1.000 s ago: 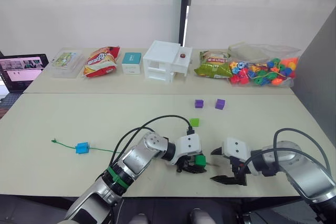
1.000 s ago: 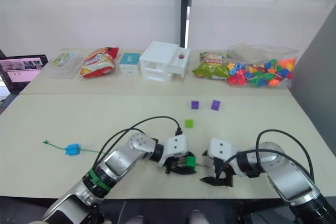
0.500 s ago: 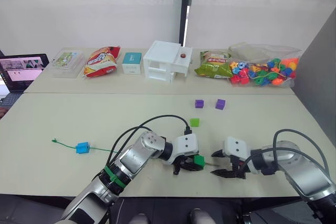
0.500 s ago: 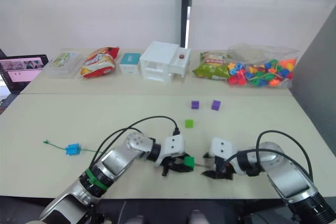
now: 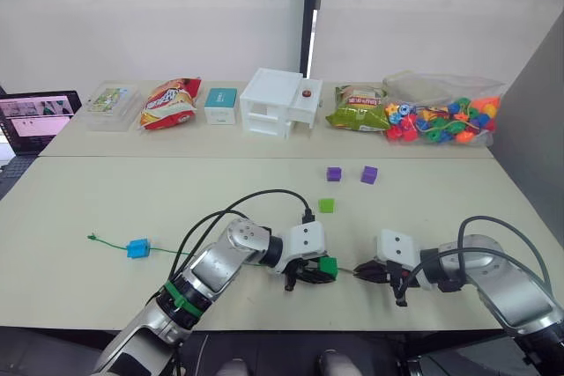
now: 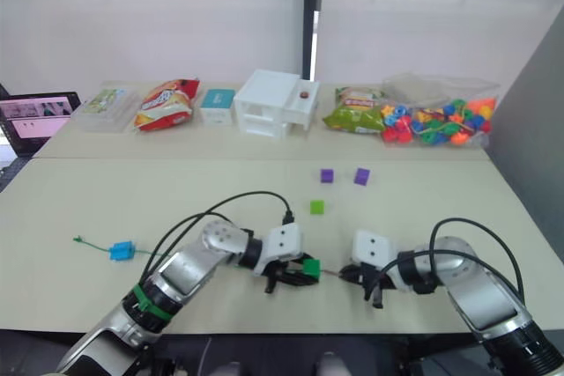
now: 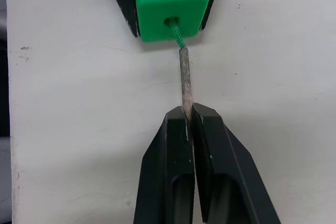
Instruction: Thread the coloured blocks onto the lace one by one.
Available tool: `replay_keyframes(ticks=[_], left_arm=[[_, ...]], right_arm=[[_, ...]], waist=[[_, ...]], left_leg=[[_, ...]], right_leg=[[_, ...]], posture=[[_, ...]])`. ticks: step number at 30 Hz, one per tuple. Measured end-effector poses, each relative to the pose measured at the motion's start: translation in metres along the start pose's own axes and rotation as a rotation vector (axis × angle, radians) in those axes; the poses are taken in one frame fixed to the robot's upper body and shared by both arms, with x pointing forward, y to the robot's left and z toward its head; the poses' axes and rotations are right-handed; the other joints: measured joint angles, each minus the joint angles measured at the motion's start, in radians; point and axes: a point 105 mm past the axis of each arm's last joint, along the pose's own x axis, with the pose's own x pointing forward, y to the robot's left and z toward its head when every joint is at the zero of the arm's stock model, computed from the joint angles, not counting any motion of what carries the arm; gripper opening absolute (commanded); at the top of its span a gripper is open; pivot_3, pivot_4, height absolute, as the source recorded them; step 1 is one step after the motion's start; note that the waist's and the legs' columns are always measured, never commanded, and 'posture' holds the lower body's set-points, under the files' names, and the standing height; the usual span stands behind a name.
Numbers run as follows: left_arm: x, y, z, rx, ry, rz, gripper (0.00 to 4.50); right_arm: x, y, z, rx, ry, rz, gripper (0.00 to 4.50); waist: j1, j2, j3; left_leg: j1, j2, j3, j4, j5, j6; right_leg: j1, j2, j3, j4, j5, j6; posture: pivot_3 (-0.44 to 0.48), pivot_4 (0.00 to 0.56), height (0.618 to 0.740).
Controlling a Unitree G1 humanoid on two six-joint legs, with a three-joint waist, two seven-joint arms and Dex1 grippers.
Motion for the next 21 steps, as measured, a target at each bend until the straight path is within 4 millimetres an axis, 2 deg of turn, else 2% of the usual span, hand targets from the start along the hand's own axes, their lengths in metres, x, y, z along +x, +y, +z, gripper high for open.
replay_keyframes(ticks=[3, 4, 6, 8, 11, 15, 21], left_arm=[[-0.015, 0.000, -0.008, -0.010, 0.020, 0.019, 1.20], [-0.030, -0.003, -0.016, -0.009, 0.044, 0.018, 1.20], [-0.077, -0.008, -0.040, -0.031, 0.142, 0.037, 1.20], [-0.117, -0.009, -0.056, -0.038, 0.235, 0.076, 1.20], [-0.158, -0.017, -0.075, -0.031, 0.323, 0.088, 1.20], [-0.194, -0.022, -0.092, 0.003, 0.386, 0.090, 1.20], [-0.240, -0.020, -0.115, -0.005, 0.454, 0.155, 1.20]], right_arm=[[0.001, 0.000, 0.004, -0.008, -0.002, 0.007, 0.00], [0.002, 0.002, 0.010, -0.030, -0.007, 0.023, 0.00], [0.002, 0.005, 0.021, -0.068, -0.007, 0.046, 0.00], [0.002, 0.007, 0.027, -0.075, 0.001, 0.057, 0.00], [0.008, 0.011, 0.033, -0.080, 0.007, 0.082, 0.00], [0.013, 0.011, 0.036, -0.082, 0.007, 0.089, 0.00], [0.021, 0.008, 0.035, -0.071, 0.012, 0.083, 0.00]], waist=[[0.002, 0.000, 0.000], [-0.006, 0.000, 0.000], [-0.025, 0.000, 0.000], [-0.026, 0.001, 0.000], [-0.022, 0.001, 0.001], [-0.019, 0.001, 0.001], [-0.040, 0.003, 0.000]], left_leg=[[0.000, 0.000, 0.000, 0.000, 0.000, 0.000], [0.000, 0.001, 0.001, -0.001, 0.000, 0.000], [-0.001, 0.002, 0.001, -0.003, 0.000, 0.000], [-0.001, 0.002, 0.000, -0.003, 0.000, 0.000], [-0.002, 0.002, 0.002, -0.003, 0.000, 0.000], [-0.002, 0.002, 0.003, -0.003, 0.000, 0.000], [-0.001, 0.004, 0.005, -0.005, 0.000, 0.000]], right_leg=[[0.000, 0.000, 0.000, 0.000, 0.000, 0.000], [-0.002, 0.000, 0.000, 0.000, 0.000, 0.000], [-0.006, 0.001, 0.000, 0.003, 0.000, 0.000], [-0.007, 0.001, 0.000, 0.004, 0.000, 0.000], [-0.007, 0.000, 0.000, 0.002, 0.000, 0.000], [-0.007, 0.000, 0.000, 0.002, 0.000, 0.000], [-0.012, 0.002, 0.000, 0.007, 0.000, -0.002]], posture=[[0.000, 0.150, 0.740], [0.000, 0.150, 0.740], [0.000, 0.150, 0.740], [0.000, 0.150, 0.740], [0.000, 0.150, 0.740], [0.000, 0.150, 0.740], [0.000, 0.150, 0.740]])
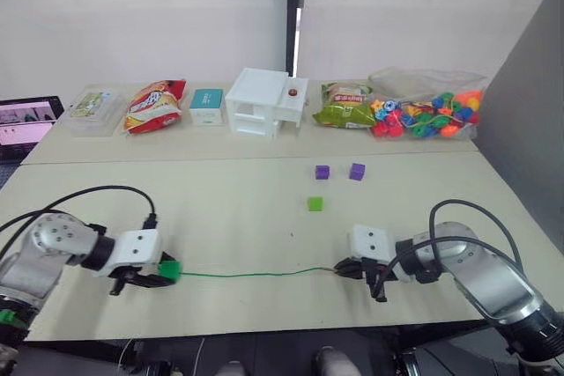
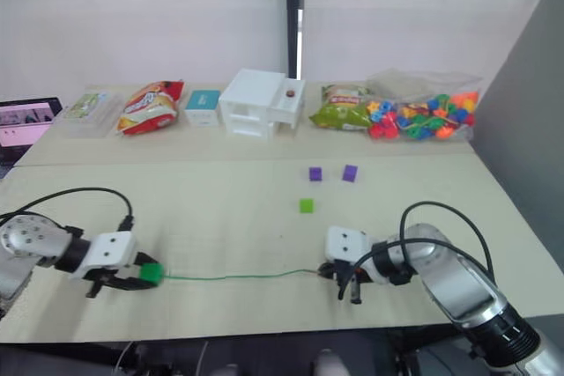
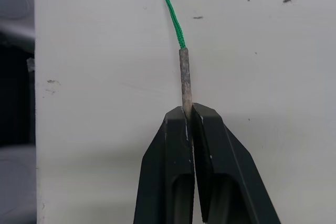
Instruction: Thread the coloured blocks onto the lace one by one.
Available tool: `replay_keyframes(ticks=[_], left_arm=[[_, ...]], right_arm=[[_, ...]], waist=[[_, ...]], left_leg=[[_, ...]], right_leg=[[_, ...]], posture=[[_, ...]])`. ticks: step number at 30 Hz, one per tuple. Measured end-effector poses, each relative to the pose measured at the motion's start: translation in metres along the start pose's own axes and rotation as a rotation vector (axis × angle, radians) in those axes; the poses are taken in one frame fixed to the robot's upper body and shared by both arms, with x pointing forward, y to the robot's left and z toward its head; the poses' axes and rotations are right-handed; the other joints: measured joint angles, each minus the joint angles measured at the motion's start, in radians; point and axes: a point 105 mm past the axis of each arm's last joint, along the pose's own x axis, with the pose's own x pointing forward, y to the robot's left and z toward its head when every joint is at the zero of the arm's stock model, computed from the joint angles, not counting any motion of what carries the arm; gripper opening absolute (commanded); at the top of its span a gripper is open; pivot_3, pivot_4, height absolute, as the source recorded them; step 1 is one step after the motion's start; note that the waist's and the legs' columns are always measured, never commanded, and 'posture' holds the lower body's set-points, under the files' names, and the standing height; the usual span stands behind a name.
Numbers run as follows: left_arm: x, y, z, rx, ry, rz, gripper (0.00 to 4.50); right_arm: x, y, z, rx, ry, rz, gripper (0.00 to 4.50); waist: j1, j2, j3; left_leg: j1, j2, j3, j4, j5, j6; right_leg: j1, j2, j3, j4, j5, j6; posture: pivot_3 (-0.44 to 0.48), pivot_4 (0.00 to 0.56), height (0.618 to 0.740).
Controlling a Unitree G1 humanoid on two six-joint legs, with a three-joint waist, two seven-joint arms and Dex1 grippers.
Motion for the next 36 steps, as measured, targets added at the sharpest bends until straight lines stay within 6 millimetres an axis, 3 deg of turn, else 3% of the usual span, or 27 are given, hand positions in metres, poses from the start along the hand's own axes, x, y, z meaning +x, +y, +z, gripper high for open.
replay_keyframes(ticks=[7, 9, 13, 15, 18, 21, 24, 28, 33, 36], left_arm=[[-0.022, 0.012, -0.026, -0.009, 0.096, 0.070, 1.20], [-0.022, 0.012, -0.025, -0.004, 0.092, 0.068, 2.24], [-0.020, 0.011, -0.020, -0.074, 0.069, 0.044, 3.57], [-0.018, 0.013, -0.006, -0.085, 0.026, 0.028, 4.19], [-0.021, 0.017, 0.016, -0.108, -0.043, 0.021, 4.19], [-0.023, 0.015, 0.059, -0.111, -0.159, -0.019, 4.19], [-0.004, -0.001, 0.110, -0.072, -0.320, -0.091, 4.19], [0.035, -0.017, 0.137, -0.095, -0.410, -0.118, 4.19], [0.112, -0.024, 0.185, -0.105, -0.524, -0.088, 4.19], [0.131, -0.016, 0.204, -0.099, -0.545, -0.063, 4.19]], right_arm=[[0.000, -0.004, -0.001, -0.001, 0.011, -0.001, 0.00], [0.000, -0.005, -0.001, -0.004, 0.015, -0.004, 0.00], [0.001, -0.005, -0.001, -0.006, 0.017, -0.002, 0.00], [0.001, -0.004, -0.001, -0.006, 0.017, 0.006, 0.00], [0.002, -0.003, -0.001, -0.006, 0.015, 0.011, 0.00], [0.007, 0.000, 0.001, -0.004, 0.007, 0.030, 0.00], [0.013, 0.003, 0.005, -0.007, -0.003, 0.051, 0.00], [0.013, 0.002, 0.005, -0.003, 0.013, 0.050, 0.00], [0.019, 0.000, 0.014, -0.028, 0.012, 0.058, 0.00], [0.018, -0.003, 0.015, -0.032, 0.027, 0.050, 0.00]], waist=[[-0.007, 0.001, 0.000], [-0.007, 0.001, 0.000], [-0.006, 0.001, 0.000], [-0.003, -0.001, 0.001], [0.003, -0.002, 0.002], [0.003, -0.003, 0.003], [0.005, -0.003, 0.003], [0.006, -0.003, 0.003], [0.026, -0.004, 0.003], [0.032, -0.004, 0.002]], left_leg=[[0.000, 0.000, 0.000, 0.000, 0.000, 0.000], [0.000, 0.000, 0.000, 0.001, 0.000, 0.000], [-0.001, -0.001, -0.001, 0.002, 0.000, 0.000], [-0.003, -0.001, -0.001, 0.002, 0.000, 0.000], [-0.003, -0.002, -0.002, 0.003, 0.000, 0.000], [-0.003, -0.002, -0.002, 0.003, 0.000, 0.000], [-0.003, -0.002, -0.002, 0.003, 0.000, 0.000], [-0.002, -0.002, -0.002, 0.003, 0.000, 0.000], [-0.005, -0.003, -0.003, 0.007, 0.000, 0.000], [-0.004, -0.003, -0.003, 0.006, 0.000, 0.000]], right_leg=[[-0.001, 0.000, 0.000, 0.005, 0.000, -0.001], [-0.002, 0.000, 0.000, 0.008, 0.000, -0.001], [-0.002, -0.001, 0.000, 0.008, 0.000, -0.001], [-0.003, -0.001, 0.000, 0.008, 0.000, 0.000], [-0.003, -0.002, -0.001, 0.008, 0.000, 0.000], [-0.003, -0.002, 0.000, 0.008, -0.001, 0.000], [-0.002, -0.002, 0.000, 0.007, -0.001, 0.000], [-0.002, -0.001, 0.000, 0.007, 0.000, 0.000], [0.000, -0.002, 0.000, 0.004, 0.000, 0.000], [-0.001, -0.002, 0.000, 0.005, 0.000, -0.001]], posture=[[0.000, 0.150, 0.740], [0.000, 0.150, 0.740], [0.000, 0.150, 0.740], [0.000, 0.150, 0.740], [0.000, 0.150, 0.740], [0.000, 0.150, 0.740], [0.000, 0.150, 0.740], [0.000, 0.150, 0.740], [0.000, 0.150, 0.740], [0.000, 0.150, 0.740]])
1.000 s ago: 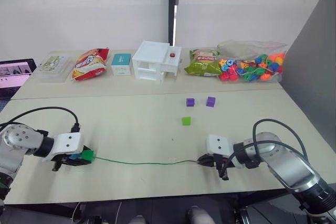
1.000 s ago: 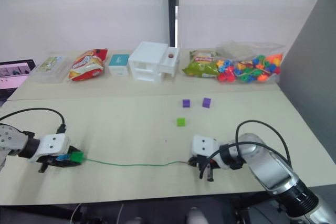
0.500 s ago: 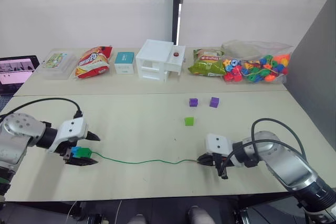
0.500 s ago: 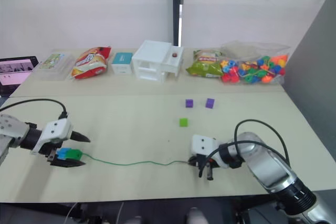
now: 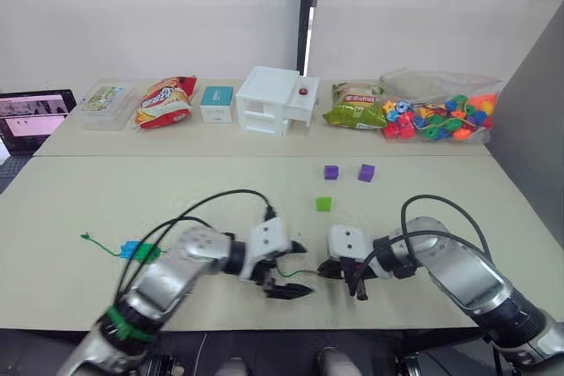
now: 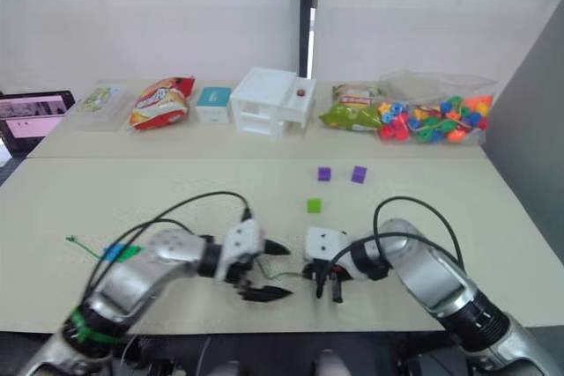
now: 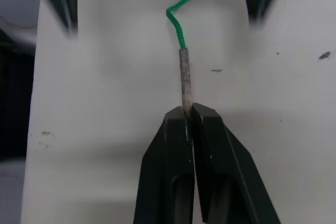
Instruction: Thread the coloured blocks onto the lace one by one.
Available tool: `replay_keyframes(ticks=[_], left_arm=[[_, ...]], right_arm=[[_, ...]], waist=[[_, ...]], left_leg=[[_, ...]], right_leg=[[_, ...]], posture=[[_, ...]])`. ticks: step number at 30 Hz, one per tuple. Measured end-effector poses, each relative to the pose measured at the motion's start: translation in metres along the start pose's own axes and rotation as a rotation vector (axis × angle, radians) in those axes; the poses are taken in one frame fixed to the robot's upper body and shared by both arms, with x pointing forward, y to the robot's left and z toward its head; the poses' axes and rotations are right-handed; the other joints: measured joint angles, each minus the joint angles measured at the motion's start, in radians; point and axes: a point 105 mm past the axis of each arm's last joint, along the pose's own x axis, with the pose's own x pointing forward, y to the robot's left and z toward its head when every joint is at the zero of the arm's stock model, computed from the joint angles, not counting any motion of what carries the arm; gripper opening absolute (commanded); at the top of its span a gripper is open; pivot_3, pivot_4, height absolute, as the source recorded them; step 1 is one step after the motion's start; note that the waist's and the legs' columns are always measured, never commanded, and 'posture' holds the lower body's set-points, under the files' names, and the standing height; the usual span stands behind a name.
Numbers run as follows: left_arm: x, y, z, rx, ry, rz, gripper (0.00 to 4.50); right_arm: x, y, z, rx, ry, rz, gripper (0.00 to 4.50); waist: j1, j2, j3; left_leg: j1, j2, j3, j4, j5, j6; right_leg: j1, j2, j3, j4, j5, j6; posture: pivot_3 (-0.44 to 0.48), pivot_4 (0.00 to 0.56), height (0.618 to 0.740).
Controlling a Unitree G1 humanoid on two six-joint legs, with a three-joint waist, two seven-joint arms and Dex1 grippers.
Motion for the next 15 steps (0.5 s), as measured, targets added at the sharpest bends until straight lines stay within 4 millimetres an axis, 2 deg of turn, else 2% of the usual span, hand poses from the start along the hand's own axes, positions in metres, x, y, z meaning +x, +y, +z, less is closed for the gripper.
replay_keyframes(ticks=[3, 7, 13, 15], left_arm=[[0.004, 0.012, -0.008, 0.022, 0.045, 0.034, 4.19], [0.010, 0.010, -0.023, 0.021, 0.107, -0.004, 4.19], [0.011, 0.009, -0.022, 0.039, 0.108, -0.027, 4.19], [0.012, 0.009, -0.021, 0.041, 0.104, -0.030, 3.63]], right_arm=[[-0.001, -0.001, -0.003, 0.006, 0.017, -0.005, 0.00], [-0.003, 0.000, -0.002, 0.000, 0.026, -0.007, 0.00], [-0.003, 0.000, -0.002, 0.008, 0.030, -0.013, 0.00], [-0.003, 0.000, -0.002, 0.007, 0.030, -0.016, 0.00]], waist=[[-0.005, 0.001, 0.000], [-0.008, 0.001, 0.000], [-0.007, 0.001, 0.000], [-0.007, 0.001, 0.000]], left_leg=[[0.001, 0.000, 0.000, -0.001, 0.000, 0.000], [0.001, 0.000, 0.000, -0.001, 0.000, 0.000], [0.000, 0.000, 0.000, -0.001, 0.000, 0.000], [0.000, 0.000, 0.000, -0.001, 0.000, 0.000]], right_leg=[[0.000, 0.000, 0.000, 0.000, 0.000, 0.000], [0.000, 0.000, 0.000, 0.000, 0.000, 0.000], [0.001, 0.000, 0.000, -0.001, 0.000, 0.000], [0.001, 0.000, 0.000, -0.001, 0.000, 0.000]], posture=[[0.000, 0.150, 0.740], [0.000, 0.150, 0.740], [0.000, 0.150, 0.740], [0.000, 0.150, 0.740]])
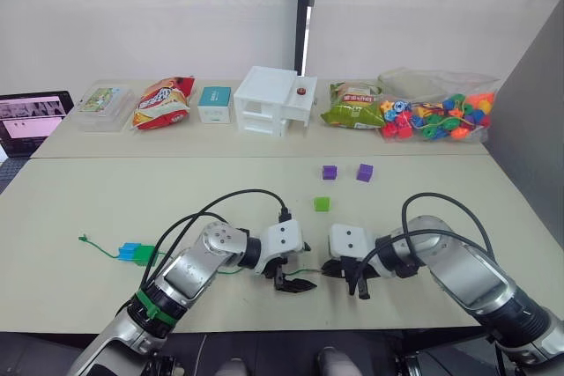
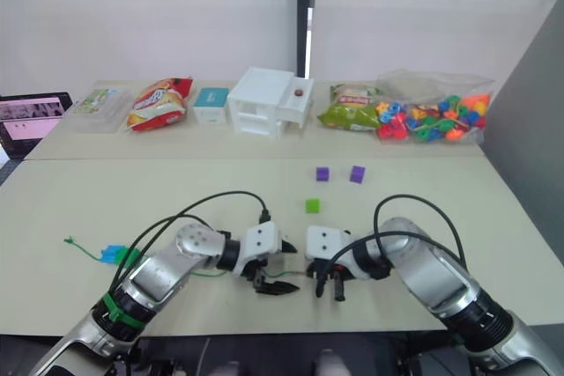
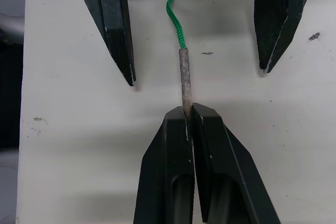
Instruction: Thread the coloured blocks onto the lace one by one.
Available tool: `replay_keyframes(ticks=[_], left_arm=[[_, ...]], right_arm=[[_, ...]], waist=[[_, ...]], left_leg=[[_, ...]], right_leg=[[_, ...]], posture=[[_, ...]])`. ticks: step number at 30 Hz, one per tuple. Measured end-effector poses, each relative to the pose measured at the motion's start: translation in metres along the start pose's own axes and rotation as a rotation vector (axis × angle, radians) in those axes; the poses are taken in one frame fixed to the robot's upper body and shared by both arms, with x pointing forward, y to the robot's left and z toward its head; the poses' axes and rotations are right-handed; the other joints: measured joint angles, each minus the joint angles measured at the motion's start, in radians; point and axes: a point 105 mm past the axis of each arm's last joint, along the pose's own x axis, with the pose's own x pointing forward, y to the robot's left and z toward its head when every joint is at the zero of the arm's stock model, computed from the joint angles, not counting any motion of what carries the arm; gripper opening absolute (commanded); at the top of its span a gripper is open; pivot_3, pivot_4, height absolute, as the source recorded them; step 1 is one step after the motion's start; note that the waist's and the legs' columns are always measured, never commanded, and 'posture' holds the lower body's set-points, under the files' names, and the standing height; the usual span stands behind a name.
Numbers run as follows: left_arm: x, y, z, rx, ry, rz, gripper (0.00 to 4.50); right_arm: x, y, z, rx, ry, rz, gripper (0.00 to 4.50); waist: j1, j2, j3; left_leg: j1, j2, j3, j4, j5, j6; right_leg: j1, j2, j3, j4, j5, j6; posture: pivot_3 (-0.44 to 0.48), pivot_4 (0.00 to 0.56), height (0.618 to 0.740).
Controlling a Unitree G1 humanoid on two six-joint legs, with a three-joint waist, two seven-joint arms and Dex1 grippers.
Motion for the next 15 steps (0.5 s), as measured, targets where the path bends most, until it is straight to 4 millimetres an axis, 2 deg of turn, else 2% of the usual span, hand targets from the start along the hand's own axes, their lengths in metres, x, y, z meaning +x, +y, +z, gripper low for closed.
replay_keyframes(ticks=[1, 11, 15], left_arm=[[0.0004, -0.0003, 0.0004, 0.000, -0.002, -0.002, 3.40], [0.0007, -0.0026, 0.0004, -0.002, -0.003, -0.022, 0.12], [0.0009, -0.0033, 0.0007, -0.003, -0.005, -0.028, 0.01]], right_arm=[[0.0000, 0.0000, 0.0003, -0.001, 0.000, -0.001, 0.00], [-0.0001, -0.0004, 0.0006, -0.003, -0.001, -0.006, 0.00], [-0.0002, -0.0005, 0.0006, -0.003, 0.000, -0.007, 0.00]], waist=[[0.000, 0.000, 0.000], [0.000, 0.000, 0.000], [0.000, 0.000, 0.000]], left_leg=[[0.000, 0.000, 0.000, 0.000, 0.000, 0.000], [0.000, 0.000, 0.000, 0.000, 0.000, 0.000], [0.000, 0.000, 0.000, 0.000, 0.000, 0.000]], right_leg=[[0.000, 0.000, 0.000, 0.000, 0.000, 0.000], [0.000, 0.000, 0.000, 0.000, 0.000, 0.000], [0.000, 0.000, 0.000, 0.000, 0.000, 0.000]], posture=[[0.000, 0.150, 0.740], [0.000, 0.150, 0.740], [0.000, 0.150, 0.740]])
